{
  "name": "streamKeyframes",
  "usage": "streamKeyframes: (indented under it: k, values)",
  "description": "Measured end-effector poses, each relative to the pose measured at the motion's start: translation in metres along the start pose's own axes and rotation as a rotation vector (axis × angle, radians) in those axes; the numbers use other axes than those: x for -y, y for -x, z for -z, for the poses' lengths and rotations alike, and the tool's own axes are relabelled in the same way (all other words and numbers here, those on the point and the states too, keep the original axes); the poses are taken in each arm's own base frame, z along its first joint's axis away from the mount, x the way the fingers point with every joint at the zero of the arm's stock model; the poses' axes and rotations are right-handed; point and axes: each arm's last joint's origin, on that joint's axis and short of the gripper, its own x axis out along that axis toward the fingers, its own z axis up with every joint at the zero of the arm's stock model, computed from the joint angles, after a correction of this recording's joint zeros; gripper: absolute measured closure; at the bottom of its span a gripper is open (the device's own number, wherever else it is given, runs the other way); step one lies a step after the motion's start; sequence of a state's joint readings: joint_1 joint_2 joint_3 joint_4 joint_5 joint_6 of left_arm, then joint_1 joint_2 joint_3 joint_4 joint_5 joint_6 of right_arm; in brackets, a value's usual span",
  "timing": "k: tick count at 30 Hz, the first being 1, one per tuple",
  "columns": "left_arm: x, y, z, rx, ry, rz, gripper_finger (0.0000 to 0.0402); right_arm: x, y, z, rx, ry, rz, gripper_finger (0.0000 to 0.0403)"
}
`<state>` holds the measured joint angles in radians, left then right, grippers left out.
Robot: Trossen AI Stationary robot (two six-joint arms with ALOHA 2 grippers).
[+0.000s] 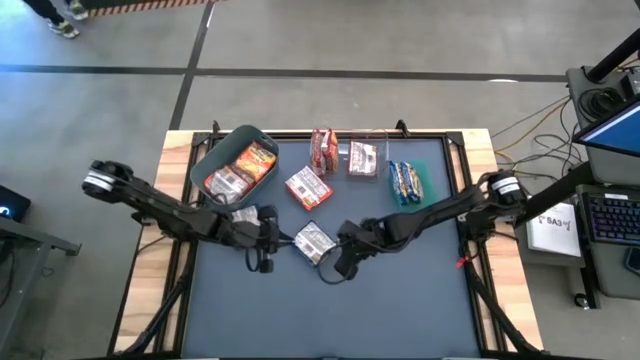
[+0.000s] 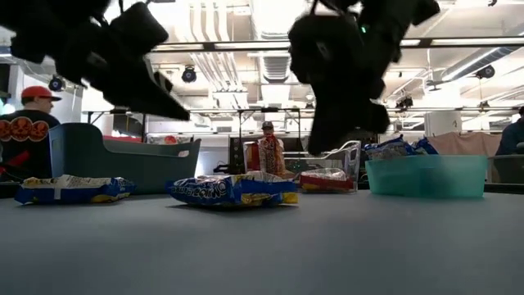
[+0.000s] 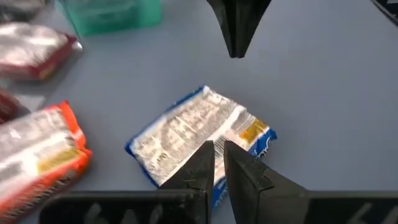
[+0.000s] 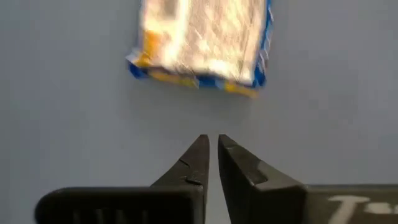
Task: Sort Maruchan noodles
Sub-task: Put the blue noodle pack into the green bin
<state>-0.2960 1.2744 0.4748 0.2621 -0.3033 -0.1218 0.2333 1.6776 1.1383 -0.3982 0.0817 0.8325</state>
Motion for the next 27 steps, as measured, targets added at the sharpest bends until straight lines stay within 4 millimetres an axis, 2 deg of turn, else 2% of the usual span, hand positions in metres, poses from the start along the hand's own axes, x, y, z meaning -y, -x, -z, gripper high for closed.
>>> streamKeyframes:
  k: [4,9,13,17,21,27]
  values:
    - [0.004,-0.015,0.009,-0.026,0.015,0.003,0.0399,0.008,-0.010,0.004,0.010,-0.060,-0.020,0.0344]
    - [0.012,-0.038,0.006,-0.043,-0.011,0.020,0.0400,0.020,-0.016,-0.007,0.099,-0.096,-0.079,0.0279]
    - [0.017,-0.050,0.015,-0.108,-0.038,0.043,0.0401,0.029,-0.018,-0.015,0.152,-0.122,-0.108,0.0225]
    - [0.014,-0.058,0.024,-0.144,-0.039,0.022,0.0401,0.039,-0.023,-0.017,0.143,-0.147,-0.090,0.0174]
    - [0.014,-0.063,0.028,-0.149,-0.031,0.012,0.0401,0.041,-0.022,-0.024,0.178,-0.154,-0.108,0.0129]
    - [0.013,-0.064,0.036,-0.173,0.015,0.011,0.0401,0.047,-0.031,-0.029,0.196,-0.142,-0.107,0.0091]
